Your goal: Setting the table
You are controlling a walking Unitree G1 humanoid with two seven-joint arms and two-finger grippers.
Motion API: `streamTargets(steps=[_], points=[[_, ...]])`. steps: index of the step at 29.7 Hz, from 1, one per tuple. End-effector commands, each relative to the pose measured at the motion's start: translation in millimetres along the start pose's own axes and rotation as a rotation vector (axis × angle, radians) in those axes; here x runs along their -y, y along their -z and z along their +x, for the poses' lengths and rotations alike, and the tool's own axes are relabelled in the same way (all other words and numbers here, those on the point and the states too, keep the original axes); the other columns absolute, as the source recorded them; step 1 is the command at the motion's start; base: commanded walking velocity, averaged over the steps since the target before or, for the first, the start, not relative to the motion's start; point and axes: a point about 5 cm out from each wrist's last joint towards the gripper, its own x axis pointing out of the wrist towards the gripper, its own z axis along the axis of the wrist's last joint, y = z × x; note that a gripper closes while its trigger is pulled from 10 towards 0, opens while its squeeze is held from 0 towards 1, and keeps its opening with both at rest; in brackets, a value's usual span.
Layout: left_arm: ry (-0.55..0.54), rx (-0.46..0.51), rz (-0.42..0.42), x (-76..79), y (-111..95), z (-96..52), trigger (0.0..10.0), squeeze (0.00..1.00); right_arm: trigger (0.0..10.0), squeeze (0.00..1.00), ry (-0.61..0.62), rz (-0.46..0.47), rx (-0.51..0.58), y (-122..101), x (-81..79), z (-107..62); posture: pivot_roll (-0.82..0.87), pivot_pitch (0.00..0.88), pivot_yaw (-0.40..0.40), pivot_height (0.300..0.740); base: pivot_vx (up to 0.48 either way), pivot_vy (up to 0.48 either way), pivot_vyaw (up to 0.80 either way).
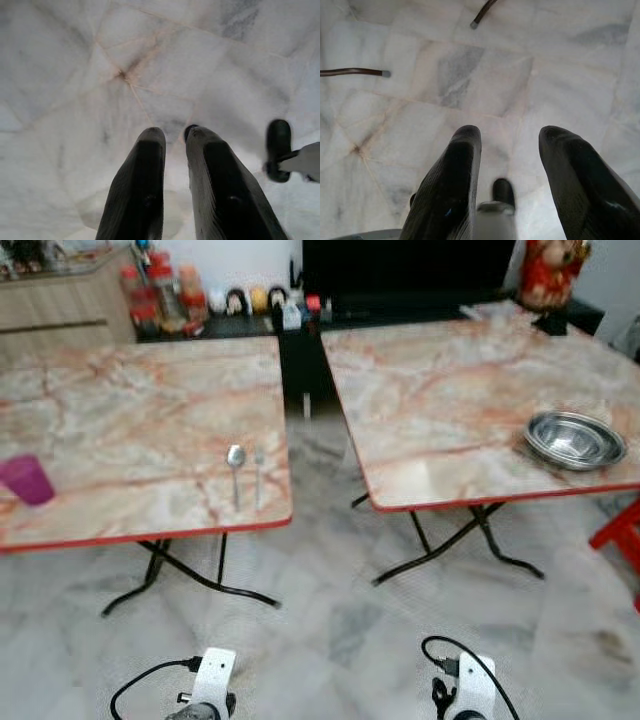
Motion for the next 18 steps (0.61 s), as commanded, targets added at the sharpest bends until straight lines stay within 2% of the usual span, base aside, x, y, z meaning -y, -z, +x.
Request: streamTargets(steps=[1,18], points=[[0.010,0.001,0.004,3.9,-2.3,0.8,10.0,0.00,10.0,0.00,0.010,-0.005,-0.011,2.4,3.8,-0.7,-0.06,0.000,0.036,0.740,0.000,0.356,0.00],[0.003,0.013,-0.014,3.4,-6.1,1.3,10.0,0.00,10.0,0.00,0.009,-0.008,-0.007,0.2,2.6,0.0,-0.05,0.000,0.024,0.740,0.000,0.356,0.00]])
